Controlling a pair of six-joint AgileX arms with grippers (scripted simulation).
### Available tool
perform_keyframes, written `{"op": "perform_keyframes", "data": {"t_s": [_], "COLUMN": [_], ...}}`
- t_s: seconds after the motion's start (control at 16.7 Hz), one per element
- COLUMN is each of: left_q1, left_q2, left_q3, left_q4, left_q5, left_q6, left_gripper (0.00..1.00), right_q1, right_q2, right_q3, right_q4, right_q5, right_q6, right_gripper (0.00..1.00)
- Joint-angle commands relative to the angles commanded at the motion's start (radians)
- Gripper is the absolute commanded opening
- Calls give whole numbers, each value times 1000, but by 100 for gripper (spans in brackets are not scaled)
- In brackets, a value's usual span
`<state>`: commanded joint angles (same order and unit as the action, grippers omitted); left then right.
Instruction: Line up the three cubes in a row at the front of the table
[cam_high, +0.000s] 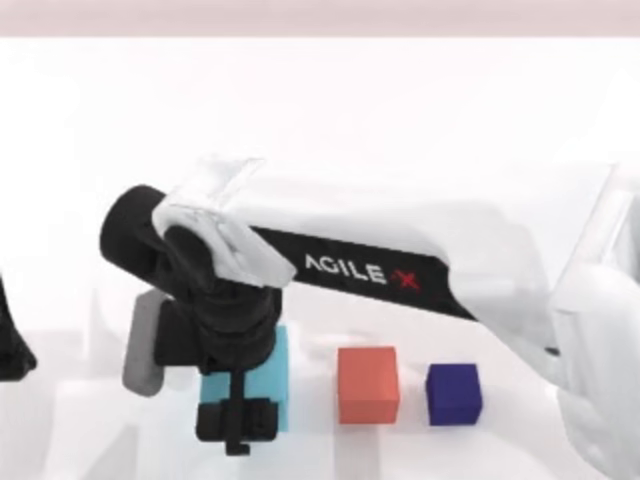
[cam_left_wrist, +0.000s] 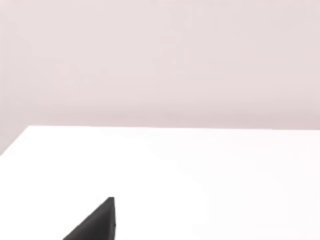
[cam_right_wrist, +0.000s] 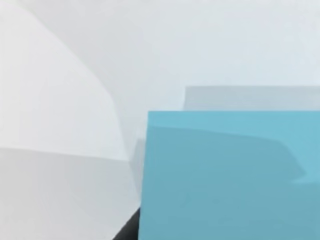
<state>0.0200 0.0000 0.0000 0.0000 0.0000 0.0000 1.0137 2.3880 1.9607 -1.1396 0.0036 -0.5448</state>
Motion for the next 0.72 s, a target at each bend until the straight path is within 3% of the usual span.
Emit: {"op": "perform_keyframes", "data": {"t_s": [0.12, 0.72], "left_q1": [0, 0], "left_q2": [0, 0], "left_q3": [0, 0], "left_q4": [0, 0], "left_q5": [0, 0], "left_q6": [0, 0], "left_gripper": [100, 100], "right_q1": [0, 0], "right_q2": [0, 0], "right_q3": [0, 0], "right_q4": [0, 0], "right_q5": [0, 0], "right_q6": [0, 0], "right_gripper": [0, 75]}}
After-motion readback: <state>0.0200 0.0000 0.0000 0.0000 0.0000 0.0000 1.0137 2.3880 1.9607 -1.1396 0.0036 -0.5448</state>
